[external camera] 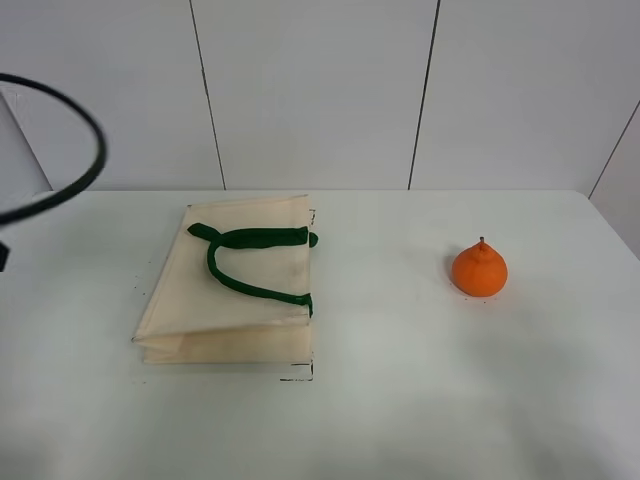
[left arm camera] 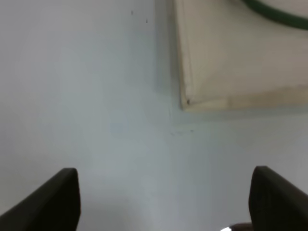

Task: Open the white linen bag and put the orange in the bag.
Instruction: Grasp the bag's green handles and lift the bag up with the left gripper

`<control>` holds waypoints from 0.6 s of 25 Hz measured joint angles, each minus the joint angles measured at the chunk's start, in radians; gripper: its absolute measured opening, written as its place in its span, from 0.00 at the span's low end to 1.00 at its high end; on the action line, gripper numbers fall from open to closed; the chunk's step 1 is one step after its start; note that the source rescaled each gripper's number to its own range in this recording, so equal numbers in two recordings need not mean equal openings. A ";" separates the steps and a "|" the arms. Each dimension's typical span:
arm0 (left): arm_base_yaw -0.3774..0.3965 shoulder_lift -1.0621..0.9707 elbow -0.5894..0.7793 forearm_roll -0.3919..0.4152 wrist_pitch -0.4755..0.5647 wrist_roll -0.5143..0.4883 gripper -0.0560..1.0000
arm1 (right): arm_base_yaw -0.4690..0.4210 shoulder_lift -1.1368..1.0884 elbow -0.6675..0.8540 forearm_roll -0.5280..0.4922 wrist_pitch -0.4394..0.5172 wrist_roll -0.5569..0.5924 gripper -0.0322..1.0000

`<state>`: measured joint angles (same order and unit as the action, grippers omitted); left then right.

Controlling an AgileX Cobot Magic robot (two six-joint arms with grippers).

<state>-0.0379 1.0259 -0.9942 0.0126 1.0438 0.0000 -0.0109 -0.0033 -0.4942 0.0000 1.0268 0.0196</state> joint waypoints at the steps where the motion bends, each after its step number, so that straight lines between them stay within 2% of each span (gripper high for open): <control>1: 0.000 0.097 -0.045 0.000 -0.002 0.000 1.00 | 0.000 0.000 0.000 0.000 0.000 0.000 1.00; 9: -0.004 0.710 -0.436 -0.001 -0.020 -0.096 1.00 | 0.000 0.000 0.000 0.000 0.000 0.000 1.00; 15: -0.100 0.992 -0.672 0.002 -0.009 -0.213 1.00 | 0.000 0.000 0.000 0.000 0.000 0.000 1.00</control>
<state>-0.1379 2.0182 -1.6659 0.0143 1.0346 -0.2133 -0.0109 -0.0033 -0.4942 0.0000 1.0268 0.0196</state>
